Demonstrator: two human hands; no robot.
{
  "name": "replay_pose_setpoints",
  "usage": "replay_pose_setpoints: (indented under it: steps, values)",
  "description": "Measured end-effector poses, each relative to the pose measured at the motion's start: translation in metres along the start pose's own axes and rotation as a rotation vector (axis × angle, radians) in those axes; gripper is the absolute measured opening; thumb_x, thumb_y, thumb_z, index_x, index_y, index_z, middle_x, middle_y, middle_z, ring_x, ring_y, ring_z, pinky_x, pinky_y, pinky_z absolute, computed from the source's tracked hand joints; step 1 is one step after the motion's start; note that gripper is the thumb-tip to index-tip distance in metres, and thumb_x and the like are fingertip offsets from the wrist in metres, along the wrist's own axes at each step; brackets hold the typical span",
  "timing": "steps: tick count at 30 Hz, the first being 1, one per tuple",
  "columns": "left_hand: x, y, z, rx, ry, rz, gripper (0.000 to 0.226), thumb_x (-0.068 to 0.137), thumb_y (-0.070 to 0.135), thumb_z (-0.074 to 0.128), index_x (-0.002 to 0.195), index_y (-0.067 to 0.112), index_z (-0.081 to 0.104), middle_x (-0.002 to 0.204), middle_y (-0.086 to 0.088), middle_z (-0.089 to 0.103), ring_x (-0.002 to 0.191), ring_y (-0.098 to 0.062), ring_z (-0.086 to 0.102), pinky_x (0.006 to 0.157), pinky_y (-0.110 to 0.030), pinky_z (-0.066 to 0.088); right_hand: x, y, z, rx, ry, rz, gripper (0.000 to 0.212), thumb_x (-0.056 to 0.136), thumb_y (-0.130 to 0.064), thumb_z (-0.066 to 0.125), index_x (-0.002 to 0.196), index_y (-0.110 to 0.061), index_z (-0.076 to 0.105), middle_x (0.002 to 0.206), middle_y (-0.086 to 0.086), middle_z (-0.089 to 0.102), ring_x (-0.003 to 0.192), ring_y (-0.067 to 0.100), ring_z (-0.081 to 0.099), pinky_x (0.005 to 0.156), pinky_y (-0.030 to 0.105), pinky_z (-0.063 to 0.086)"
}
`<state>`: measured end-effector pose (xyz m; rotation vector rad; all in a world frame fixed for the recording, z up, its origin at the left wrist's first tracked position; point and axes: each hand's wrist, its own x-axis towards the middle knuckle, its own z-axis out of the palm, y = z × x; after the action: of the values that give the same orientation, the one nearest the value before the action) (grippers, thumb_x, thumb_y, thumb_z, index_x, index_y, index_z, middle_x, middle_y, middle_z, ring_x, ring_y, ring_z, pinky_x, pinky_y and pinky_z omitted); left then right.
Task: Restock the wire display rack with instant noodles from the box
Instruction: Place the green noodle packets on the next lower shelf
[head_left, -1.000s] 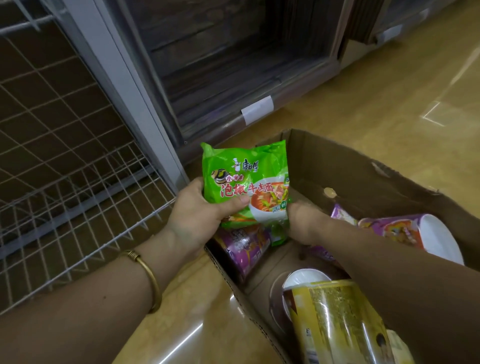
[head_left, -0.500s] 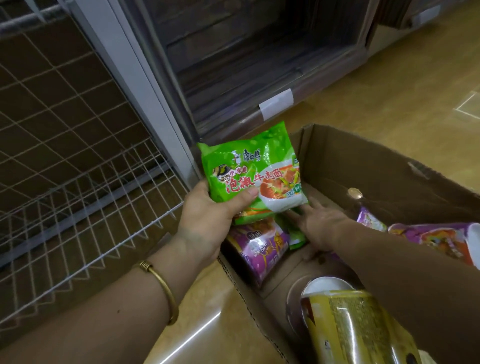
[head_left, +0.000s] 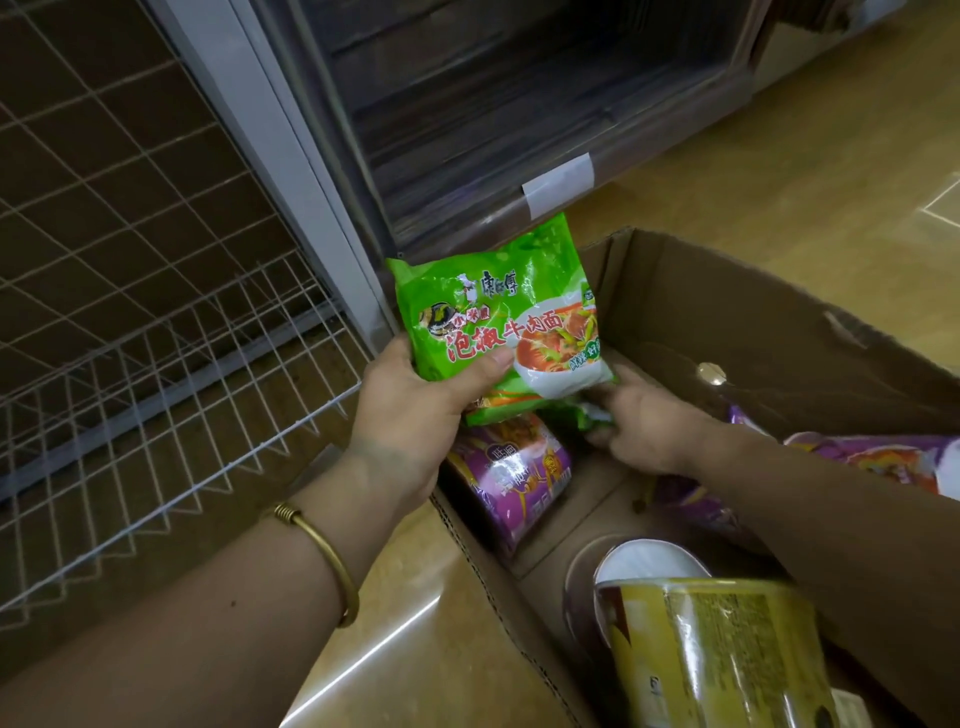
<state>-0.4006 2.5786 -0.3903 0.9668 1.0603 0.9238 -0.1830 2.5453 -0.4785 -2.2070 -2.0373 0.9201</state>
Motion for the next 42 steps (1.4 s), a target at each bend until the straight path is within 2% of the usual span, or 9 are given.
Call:
replay_pose_setpoints:
  steps: [4,11,14,19,24,27,30,34,42]
  values:
    - [-0.002,0.002,0.004,-0.012,0.036,0.001,0.055,0.069,0.004,0.080,0.120,0.002,0.060,0.105,-0.011,0.075,0.095,-0.027,0.073,0.074,-0.036,0.060,-0.008,0.009,-0.012,0.131,0.204,0.003,0.065,0.093,-0.016,0.058,0.150,-0.024,0.028,0.147,0.005,0.033,0.132,0.031,0.044,0.111,0.042,0.037]
    - [-0.001,0.003,0.005,-0.017,0.061,0.006,0.051,0.069,0.008,0.080,0.117,0.008,0.061,0.104,-0.008,0.075,0.093,-0.024,0.074,0.075,-0.039,0.061,-0.008,0.019,-0.031,0.175,0.496,0.205,0.040,0.101,-0.014,0.044,0.140,-0.012,0.035,0.129,0.020,0.044,0.109,0.046,0.053,0.088,0.044,0.043]
    - [-0.001,0.002,0.004,0.001,0.048,0.004,0.053,0.066,0.009,0.081,0.115,0.008,0.061,0.103,-0.008,0.076,0.093,-0.024,0.074,0.075,-0.038,0.061,0.000,0.015,-0.032,0.277,0.483,0.301,0.042,0.097,-0.010,0.048,0.137,-0.011,0.035,0.130,0.021,0.042,0.114,0.045,0.050,0.095,0.043,0.042]
    - [0.000,0.000,0.002,0.011,0.028,0.015,0.059,0.063,0.010,0.081,0.118,0.005,0.060,0.106,-0.010,0.075,0.095,-0.026,0.073,0.077,-0.039,0.060,0.005,0.014,-0.028,0.249,0.398,0.357,0.076,0.079,-0.007,0.071,0.143,-0.014,0.031,0.134,0.019,0.046,0.123,0.042,0.050,0.104,0.049,0.043]
    - [-0.001,-0.002,-0.001,0.044,0.017,0.027,0.056,0.059,0.011,0.082,0.111,0.006,0.062,0.102,-0.009,0.076,0.094,-0.027,0.073,0.079,-0.039,0.060,0.001,0.017,-0.035,0.292,0.425,0.429,0.056,0.076,-0.021,0.083,0.124,-0.015,0.055,0.111,0.014,0.066,0.110,0.036,0.061,0.093,0.040,0.050]
    - [-0.001,-0.002,-0.001,0.059,0.018,0.028,0.057,0.058,0.013,0.084,0.110,0.007,0.062,0.103,-0.009,0.076,0.095,-0.027,0.073,0.083,-0.042,0.058,-0.006,0.018,-0.045,0.412,0.427,0.431,0.042,0.078,-0.030,0.081,0.112,-0.022,0.058,0.098,0.004,0.063,0.102,0.032,0.061,0.096,0.043,0.048]
    - [-0.002,-0.001,0.000,0.062,0.015,0.023,0.058,0.058,0.014,0.083,0.111,0.007,0.062,0.103,-0.008,0.076,0.095,-0.026,0.073,0.082,-0.040,0.059,-0.017,0.021,-0.055,0.645,0.428,0.426,0.032,0.087,-0.030,0.075,0.107,-0.015,0.054,0.101,0.006,0.064,0.095,0.026,0.062,0.091,0.037,0.050]
    - [-0.003,-0.001,-0.001,0.097,0.020,0.014,0.058,0.057,0.015,0.084,0.110,0.009,0.063,0.102,-0.007,0.076,0.093,-0.025,0.074,0.081,-0.041,0.059,-0.040,0.030,-0.066,0.930,0.485,0.435,0.032,0.087,-0.025,0.075,0.111,-0.010,0.061,0.103,0.009,0.073,0.091,0.029,0.071,0.089,0.048,0.057]
    - [-0.012,0.006,0.002,0.218,0.016,-0.049,0.067,0.043,0.027,0.090,0.103,0.015,0.063,0.099,-0.004,0.076,0.090,-0.024,0.074,0.085,-0.047,0.059,-0.099,0.030,-0.083,1.308,0.518,0.381,0.032,0.090,-0.014,0.070,0.118,-0.004,0.059,0.103,0.014,0.076,0.089,0.033,0.075,0.086,0.051,0.058]
